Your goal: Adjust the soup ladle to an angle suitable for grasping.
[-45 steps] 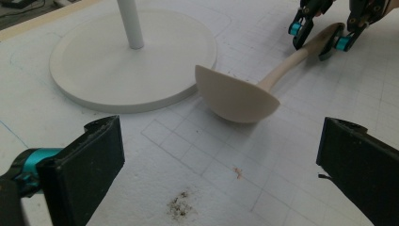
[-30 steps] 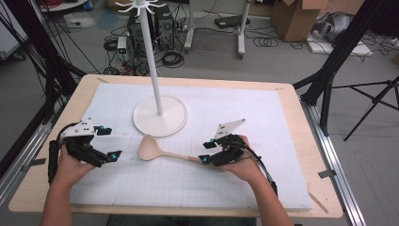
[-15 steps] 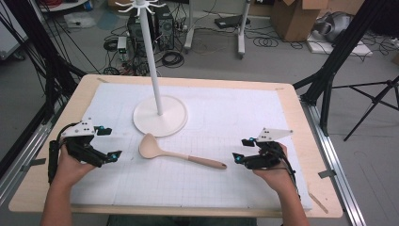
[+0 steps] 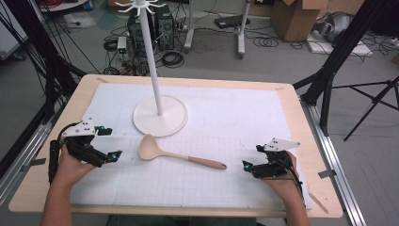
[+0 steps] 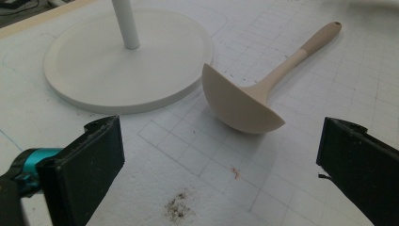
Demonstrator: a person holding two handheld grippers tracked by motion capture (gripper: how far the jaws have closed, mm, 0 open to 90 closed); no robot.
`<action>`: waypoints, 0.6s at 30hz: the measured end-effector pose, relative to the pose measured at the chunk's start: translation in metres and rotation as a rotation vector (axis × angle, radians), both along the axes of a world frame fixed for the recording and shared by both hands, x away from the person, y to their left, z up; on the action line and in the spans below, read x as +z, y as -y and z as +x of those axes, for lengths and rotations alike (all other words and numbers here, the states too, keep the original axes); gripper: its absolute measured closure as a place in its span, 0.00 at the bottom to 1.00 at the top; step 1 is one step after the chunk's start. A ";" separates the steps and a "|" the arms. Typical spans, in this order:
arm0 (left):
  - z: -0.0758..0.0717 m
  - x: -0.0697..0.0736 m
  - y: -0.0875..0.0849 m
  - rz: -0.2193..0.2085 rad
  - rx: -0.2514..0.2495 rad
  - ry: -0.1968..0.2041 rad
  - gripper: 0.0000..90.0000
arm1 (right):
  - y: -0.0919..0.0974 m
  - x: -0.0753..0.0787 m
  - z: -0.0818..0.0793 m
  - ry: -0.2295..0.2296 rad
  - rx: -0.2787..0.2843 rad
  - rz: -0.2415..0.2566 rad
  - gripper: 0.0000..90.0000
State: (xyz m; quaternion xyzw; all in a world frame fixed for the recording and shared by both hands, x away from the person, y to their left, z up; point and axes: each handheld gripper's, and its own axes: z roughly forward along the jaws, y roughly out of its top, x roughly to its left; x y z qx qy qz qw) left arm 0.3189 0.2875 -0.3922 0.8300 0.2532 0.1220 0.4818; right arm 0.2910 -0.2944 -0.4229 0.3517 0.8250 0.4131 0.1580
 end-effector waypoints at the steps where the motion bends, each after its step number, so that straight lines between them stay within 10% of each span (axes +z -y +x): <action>1: 0.000 0.000 0.000 0.002 -0.002 -0.001 0.02 | 0.000 -0.001 0.000 -0.002 -0.001 -0.001 0.13; 18: 0.002 -0.003 0.001 -0.010 -0.008 -0.007 0.02 | 0.010 0.000 0.004 -0.001 -0.045 0.033 0.03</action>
